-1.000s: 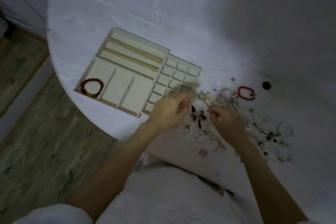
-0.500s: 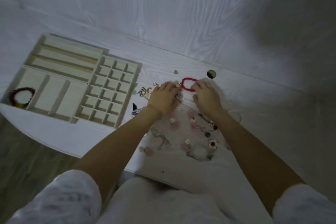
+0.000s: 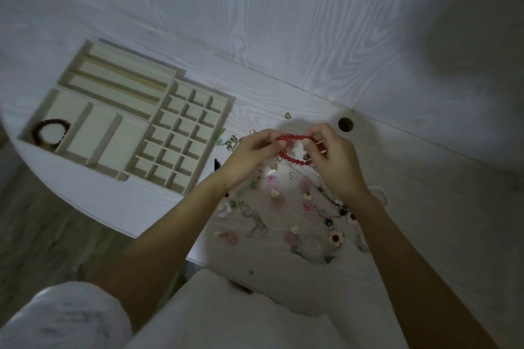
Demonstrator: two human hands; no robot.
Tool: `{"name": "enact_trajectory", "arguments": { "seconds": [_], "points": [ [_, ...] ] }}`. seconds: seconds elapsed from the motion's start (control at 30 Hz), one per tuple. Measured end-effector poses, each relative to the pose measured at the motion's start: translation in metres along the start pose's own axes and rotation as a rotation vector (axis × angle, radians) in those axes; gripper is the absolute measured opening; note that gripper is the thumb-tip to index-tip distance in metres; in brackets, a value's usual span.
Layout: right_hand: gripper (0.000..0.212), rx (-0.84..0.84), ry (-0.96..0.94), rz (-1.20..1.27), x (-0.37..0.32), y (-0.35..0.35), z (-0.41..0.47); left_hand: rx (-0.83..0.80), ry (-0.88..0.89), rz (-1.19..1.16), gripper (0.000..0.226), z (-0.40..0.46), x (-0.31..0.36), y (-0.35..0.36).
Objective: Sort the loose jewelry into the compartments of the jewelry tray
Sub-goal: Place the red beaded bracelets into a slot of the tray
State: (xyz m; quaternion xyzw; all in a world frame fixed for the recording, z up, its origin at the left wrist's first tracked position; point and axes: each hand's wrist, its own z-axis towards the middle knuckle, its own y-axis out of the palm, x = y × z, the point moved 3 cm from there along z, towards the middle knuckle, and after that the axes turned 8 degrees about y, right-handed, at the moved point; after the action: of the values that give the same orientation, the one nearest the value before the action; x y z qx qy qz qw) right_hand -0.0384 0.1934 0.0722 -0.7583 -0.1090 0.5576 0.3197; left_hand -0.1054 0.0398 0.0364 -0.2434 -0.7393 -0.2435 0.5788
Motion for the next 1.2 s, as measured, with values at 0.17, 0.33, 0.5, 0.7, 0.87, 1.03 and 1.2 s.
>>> {"name": "enact_trajectory", "arguments": {
  "seconds": [0.17,0.33,0.5,0.7,0.87,1.03,1.2],
  "points": [
    [0.024,-0.332,0.11,0.194,-0.035,0.071,-0.001,0.217,-0.044,-0.214,0.024,-0.054,-0.003,-0.056],
    [0.027,-0.576,0.268,0.29,-0.083,0.174,0.007,0.46,-0.007,-0.121,0.031,-0.109,-0.005,-0.156],
    [0.039,-0.556,0.151,0.292,-0.16,0.272,0.032,0.557,0.026,0.16,0.042,-0.137,-0.002,-0.271],
    [0.04,-0.428,0.022,0.222,-0.228,0.358,0.083,0.599,0.038,0.468,0.043,-0.122,-0.005,-0.387],
    [0.032,-0.355,-0.047,0.108,-0.247,0.388,0.103,0.545,0.004,0.886,0.047,-0.105,-0.009,-0.423],
    [0.024,-0.218,-0.419,-0.266,-0.245,0.385,0.105,0.496,0.093,1.334,0.031,-0.112,-0.019,-0.445],
    [0.028,-0.21,-0.66,-0.518,-0.23,0.389,0.11,0.147,0.214,1.483,0.044,-0.112,-0.043,-0.444]
  ]
}}
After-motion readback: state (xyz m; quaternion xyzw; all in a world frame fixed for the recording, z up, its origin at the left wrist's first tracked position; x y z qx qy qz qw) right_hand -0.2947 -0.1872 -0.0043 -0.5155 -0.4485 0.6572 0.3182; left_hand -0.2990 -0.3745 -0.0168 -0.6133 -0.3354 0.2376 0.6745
